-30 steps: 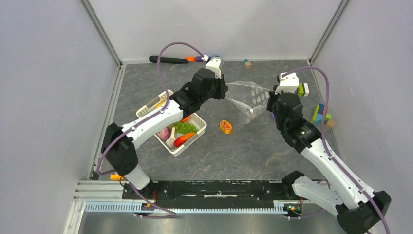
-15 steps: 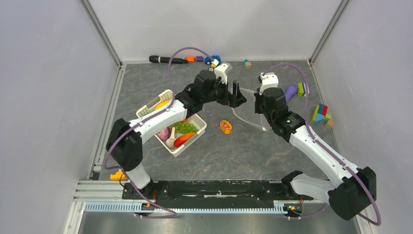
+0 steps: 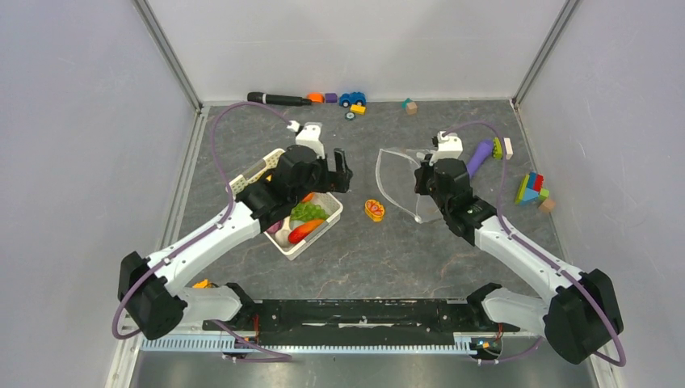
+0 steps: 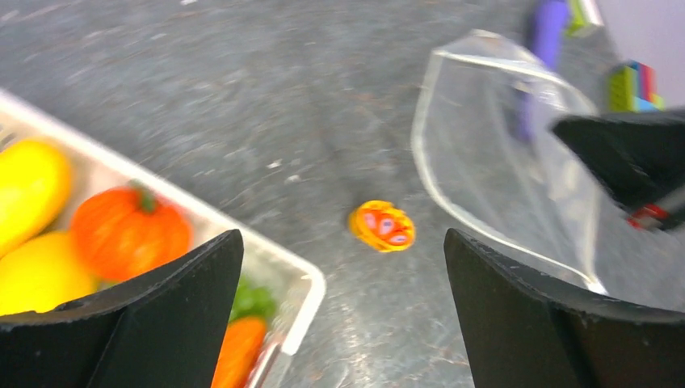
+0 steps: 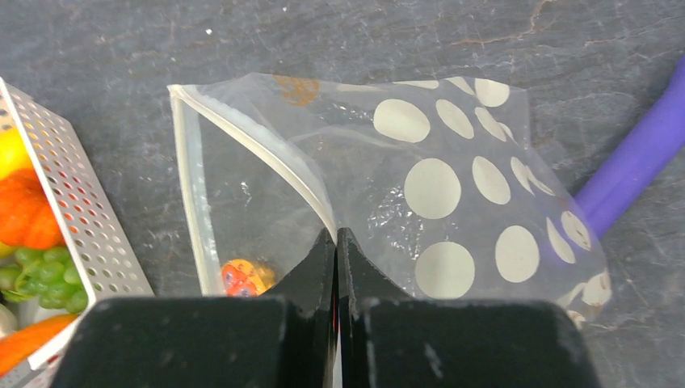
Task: Place the food in the zip-top bag and seal the zipper
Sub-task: Pick up the fake vegetable from the bin.
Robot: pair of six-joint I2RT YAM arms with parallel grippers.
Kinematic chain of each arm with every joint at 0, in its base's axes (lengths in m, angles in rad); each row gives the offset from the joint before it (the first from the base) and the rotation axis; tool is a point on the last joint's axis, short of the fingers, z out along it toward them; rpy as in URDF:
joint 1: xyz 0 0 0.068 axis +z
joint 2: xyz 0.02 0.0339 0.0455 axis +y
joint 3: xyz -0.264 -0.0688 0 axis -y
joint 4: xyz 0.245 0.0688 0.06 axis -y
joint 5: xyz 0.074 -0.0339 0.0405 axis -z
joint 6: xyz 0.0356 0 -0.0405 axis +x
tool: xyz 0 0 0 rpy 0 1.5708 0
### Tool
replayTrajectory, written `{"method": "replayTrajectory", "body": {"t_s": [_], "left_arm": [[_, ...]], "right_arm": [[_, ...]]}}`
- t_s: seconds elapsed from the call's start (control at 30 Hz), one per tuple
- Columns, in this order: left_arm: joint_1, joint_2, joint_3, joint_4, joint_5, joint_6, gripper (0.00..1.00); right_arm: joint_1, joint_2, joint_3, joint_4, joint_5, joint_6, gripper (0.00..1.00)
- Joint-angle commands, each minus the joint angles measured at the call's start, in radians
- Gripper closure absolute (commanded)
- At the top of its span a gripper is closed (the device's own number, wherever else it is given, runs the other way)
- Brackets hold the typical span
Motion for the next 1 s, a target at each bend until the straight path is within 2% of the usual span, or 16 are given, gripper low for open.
{"method": "replayTrajectory", "body": {"t_s": [0.0,0.23,0.47,0.7,0.97], "left_arm": [[0.043,-0.019,-0.036,-0.166,-0.29,-0.147,0.0],[0.174,0.043,-0.088,-0.155,-0.252,-0.278,0.0],[0.349,0.087,-0.214,0.035,-0.006,-0.363,0.0],[0.364,0.156,-0.22,0.064,0.001,-0.372,0.03],[0.375,0.213,-0.221,0.097,-0.003,-0.396,0.2]], "right_arm": [[-0.002,-0.012,-0.043,0.154,0.002,0.087,1.0],[-0.001,-0.024,-0.116,0.277,-0.086,0.095,1.0],[-0.002,-0.028,-0.103,0.23,-0.108,0.042,1.0],[-0.002,-0.036,-0.11,0.212,-0.126,0.016,1.0],[-0.002,-0.049,-0.107,0.198,-0.152,0.003,1.0]]}}
